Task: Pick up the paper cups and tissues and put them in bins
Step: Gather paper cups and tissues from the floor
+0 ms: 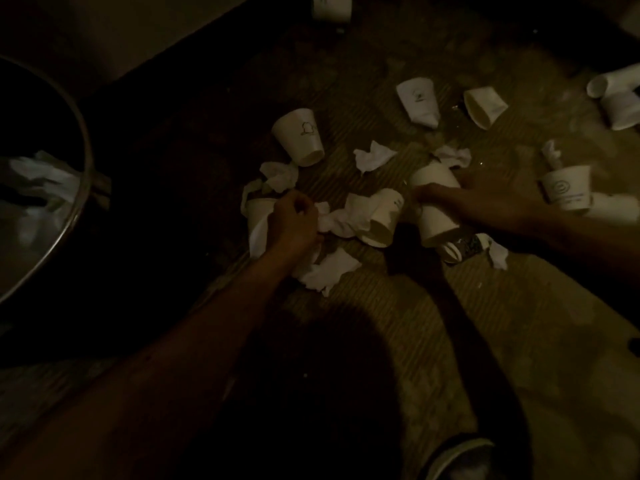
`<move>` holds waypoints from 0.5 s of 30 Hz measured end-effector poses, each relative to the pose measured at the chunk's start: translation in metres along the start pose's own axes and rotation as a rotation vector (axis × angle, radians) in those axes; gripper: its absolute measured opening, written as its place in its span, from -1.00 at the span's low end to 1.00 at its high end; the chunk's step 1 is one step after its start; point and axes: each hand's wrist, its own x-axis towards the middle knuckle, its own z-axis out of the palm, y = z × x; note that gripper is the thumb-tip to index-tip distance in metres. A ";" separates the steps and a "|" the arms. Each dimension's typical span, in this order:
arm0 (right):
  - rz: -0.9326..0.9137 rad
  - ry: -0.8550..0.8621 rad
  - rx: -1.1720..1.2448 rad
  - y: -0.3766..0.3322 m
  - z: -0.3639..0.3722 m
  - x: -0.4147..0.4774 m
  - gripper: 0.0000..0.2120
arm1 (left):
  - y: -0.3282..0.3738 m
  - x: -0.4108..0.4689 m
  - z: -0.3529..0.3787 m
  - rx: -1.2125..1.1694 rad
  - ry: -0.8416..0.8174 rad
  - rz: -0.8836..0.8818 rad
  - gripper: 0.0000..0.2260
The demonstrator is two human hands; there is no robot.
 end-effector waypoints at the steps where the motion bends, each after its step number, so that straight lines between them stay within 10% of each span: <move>1: -0.024 -0.021 -0.066 0.001 -0.003 -0.001 -0.25 | 0.000 0.001 0.001 0.015 -0.001 0.001 -0.92; 15: 0.036 -0.073 -0.268 -0.021 -0.009 -0.024 -0.16 | 0.015 0.001 0.045 0.201 -0.416 0.103 -0.57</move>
